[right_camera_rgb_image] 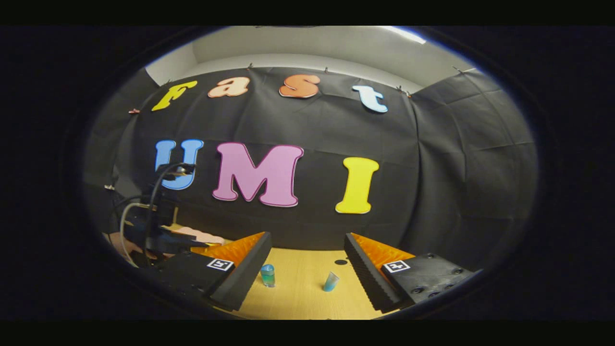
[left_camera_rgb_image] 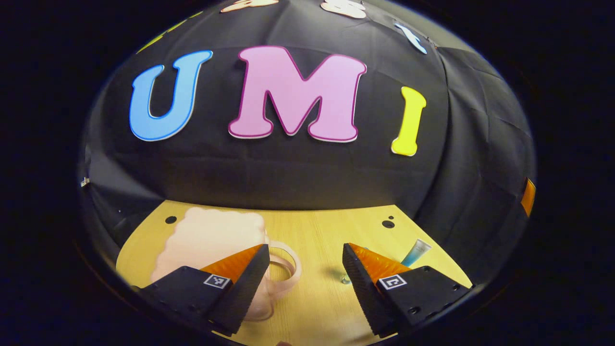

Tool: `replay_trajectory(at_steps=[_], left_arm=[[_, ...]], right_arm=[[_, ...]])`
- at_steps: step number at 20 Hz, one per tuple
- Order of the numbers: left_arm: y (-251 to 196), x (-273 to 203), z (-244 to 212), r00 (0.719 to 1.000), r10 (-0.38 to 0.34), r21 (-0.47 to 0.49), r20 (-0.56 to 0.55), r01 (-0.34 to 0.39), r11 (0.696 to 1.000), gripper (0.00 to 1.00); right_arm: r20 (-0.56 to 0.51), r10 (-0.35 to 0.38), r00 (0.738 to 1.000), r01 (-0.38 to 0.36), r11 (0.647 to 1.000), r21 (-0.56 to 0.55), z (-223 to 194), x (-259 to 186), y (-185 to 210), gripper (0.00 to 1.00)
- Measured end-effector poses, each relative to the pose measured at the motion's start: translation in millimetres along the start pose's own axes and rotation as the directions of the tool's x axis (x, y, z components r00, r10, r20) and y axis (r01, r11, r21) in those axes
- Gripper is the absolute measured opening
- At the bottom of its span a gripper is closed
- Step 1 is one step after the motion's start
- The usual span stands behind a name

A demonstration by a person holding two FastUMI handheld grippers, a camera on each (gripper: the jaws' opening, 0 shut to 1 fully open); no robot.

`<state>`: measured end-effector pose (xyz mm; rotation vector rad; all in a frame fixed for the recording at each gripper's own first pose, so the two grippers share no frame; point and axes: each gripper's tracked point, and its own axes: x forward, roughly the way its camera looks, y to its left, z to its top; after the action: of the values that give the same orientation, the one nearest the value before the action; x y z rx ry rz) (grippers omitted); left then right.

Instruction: First open the suitcase, pack the skin care products into it, and then close the suitcase.

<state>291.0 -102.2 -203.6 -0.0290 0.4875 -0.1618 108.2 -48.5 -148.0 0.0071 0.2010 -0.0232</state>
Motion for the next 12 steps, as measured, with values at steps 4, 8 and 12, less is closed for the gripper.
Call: replay_trajectory(at_steps=[4,8,12], left_arm=[[-2,62,-39,0.989,0.008,0.006,-0.151,-0.008,1.000,0.96],[4,91,-63,0.967,0.061,-0.048,-0.248,-0.075,0.996,0.95],[7,115,-80,0.944,0.098,-0.069,-0.316,-0.126,0.990,0.89]], right_arm=[[-0.049,0.008,0.999,-0.008,1.000,-0.012,-20,20,-7,0.96],[-0.064,0.003,0.998,-0.003,1.000,0.002,-25,33,-13,0.97],[-0.091,0.012,0.996,-0.011,1.000,0.012,-36,44,-15,0.97]])
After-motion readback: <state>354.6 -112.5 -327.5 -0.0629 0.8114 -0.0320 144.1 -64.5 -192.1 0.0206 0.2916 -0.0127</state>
